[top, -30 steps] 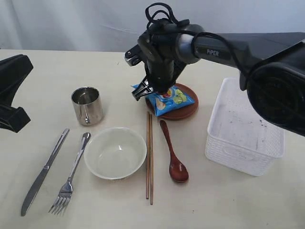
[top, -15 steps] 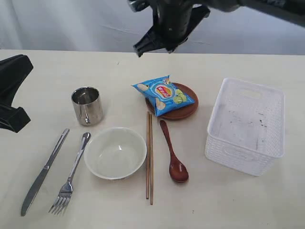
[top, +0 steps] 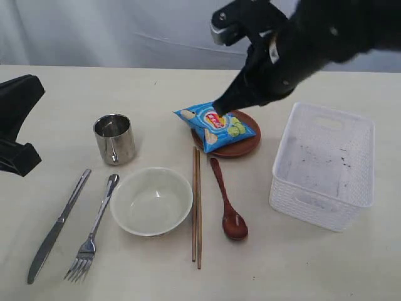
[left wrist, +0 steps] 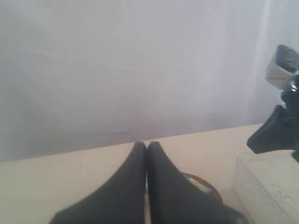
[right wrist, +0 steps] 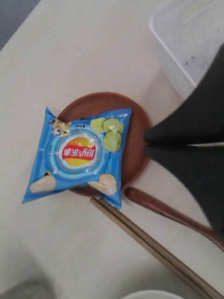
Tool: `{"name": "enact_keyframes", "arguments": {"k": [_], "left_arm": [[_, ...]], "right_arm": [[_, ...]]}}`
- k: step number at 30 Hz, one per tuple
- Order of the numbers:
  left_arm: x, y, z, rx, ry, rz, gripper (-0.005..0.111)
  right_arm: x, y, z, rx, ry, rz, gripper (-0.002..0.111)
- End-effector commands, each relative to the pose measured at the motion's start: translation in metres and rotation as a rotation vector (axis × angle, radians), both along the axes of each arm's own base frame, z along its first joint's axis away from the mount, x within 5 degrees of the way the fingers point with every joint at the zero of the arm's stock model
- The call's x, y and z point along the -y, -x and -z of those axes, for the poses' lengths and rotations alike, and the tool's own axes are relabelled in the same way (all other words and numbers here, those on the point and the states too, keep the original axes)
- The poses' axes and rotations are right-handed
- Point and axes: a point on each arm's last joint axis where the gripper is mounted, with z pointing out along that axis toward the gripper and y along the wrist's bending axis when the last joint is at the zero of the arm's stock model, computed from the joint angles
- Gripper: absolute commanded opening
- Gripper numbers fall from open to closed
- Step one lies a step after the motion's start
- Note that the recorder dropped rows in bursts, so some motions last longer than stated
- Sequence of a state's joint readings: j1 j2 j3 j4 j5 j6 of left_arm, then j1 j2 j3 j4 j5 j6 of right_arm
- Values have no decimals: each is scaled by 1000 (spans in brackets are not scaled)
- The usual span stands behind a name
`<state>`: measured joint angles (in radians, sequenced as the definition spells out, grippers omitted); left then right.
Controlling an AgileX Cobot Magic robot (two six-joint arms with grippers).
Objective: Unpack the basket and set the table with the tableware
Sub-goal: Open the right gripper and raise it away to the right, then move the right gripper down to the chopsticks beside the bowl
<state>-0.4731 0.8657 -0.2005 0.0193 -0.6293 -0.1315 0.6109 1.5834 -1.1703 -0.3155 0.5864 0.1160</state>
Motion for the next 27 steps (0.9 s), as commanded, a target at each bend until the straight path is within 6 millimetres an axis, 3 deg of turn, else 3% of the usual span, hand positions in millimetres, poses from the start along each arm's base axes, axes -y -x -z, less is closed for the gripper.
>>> {"name": "enact_keyframes", "arguments": {"k": [1,7,18,21,24,27], "left_arm": [[0,1,3,-12,-12,4,0],[0,1,3,-12,-12,4,0],[0,1,2,-8,-12,4,0],[0,1,2,-4,-10,4,0],[0,1,2,-4,-10,4,0],[0,1,2,-4,-10,4,0]], "right_arm": [[15,34,13,128,-131,-87,0],[29,58,24,154,-167,-113,0],[49,52,22,134,-178,0,0],[44,54,21,81,-298,79,0],[29,61,29,-137,-185,109,0],[3,41,36,-248,-122,118,0]]}}
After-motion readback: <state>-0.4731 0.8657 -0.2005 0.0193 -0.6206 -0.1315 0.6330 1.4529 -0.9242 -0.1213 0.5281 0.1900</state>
